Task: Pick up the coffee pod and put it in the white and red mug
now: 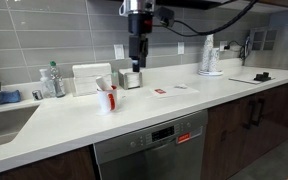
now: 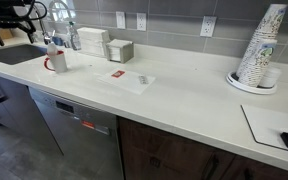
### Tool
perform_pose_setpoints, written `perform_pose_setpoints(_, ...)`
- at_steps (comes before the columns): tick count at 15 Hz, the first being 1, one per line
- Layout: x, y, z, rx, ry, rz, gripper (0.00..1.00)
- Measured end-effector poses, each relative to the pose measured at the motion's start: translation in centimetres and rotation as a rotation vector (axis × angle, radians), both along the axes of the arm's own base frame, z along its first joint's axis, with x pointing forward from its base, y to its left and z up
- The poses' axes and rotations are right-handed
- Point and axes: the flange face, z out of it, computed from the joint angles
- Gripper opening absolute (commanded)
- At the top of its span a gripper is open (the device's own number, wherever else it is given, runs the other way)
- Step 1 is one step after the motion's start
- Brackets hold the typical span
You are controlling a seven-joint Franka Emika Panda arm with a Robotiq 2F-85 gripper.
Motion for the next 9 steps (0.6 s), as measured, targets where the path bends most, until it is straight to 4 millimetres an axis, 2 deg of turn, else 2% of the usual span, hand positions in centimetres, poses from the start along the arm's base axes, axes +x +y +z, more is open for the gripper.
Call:
perform_pose_setpoints(3, -2.1, -6.5, 0.8, -0.047, 0.087, -0.148, 1.00)
perform_pose_setpoints(5, -3.3, -10.0, 1.0, -0.068, 0.114, -0.258, 1.00)
perform_pose_setpoints(7, -4.0, -12.6, 1.3, -0.055, 0.071, -0.327, 1.00)
perform_pose_setpoints(9, -4.3, -13.1, 1.5, -0.047, 0.055, -0.333, 1.00)
